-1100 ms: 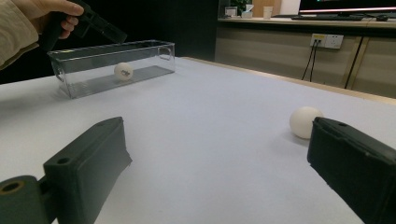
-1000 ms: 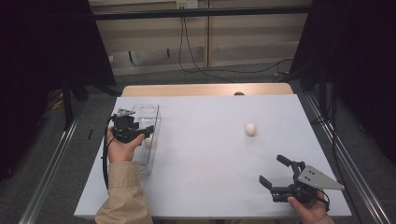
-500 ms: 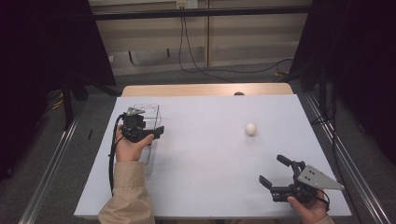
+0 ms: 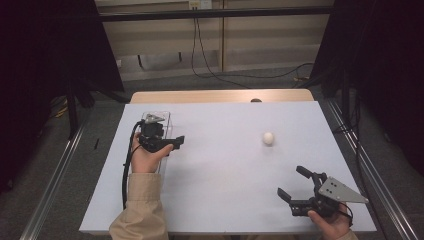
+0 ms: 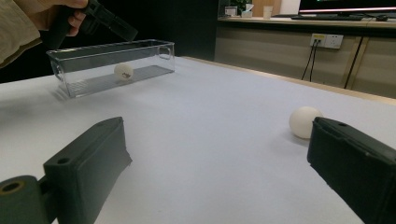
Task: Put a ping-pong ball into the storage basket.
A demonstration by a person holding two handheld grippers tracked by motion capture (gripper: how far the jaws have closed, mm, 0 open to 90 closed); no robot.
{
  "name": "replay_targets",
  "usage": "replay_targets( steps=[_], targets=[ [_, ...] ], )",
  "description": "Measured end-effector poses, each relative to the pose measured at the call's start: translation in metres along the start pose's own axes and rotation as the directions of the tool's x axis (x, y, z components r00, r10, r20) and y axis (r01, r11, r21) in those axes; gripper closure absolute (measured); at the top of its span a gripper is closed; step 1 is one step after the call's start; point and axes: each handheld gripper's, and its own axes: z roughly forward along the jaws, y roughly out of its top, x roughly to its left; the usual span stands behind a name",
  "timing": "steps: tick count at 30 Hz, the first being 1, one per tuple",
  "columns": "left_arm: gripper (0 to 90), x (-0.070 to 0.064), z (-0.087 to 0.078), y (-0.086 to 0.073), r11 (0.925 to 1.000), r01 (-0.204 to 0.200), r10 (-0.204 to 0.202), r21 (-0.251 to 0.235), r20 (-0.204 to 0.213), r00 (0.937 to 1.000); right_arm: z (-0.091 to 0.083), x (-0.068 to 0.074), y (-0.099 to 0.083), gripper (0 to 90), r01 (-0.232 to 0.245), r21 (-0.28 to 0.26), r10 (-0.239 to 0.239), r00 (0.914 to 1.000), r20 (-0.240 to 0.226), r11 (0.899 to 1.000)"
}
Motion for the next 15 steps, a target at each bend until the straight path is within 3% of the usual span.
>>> replay_targets(
  steps=[15],
  targets=[
    [15.1,-0.018,0.008,0.004,0.9989,-0.047,0.047,0.007,0.06,0.9971,0.0,0.0,0.0,4.2,0.003,0.002,-0.003,1.0,0.001,1.0]
  ],
)
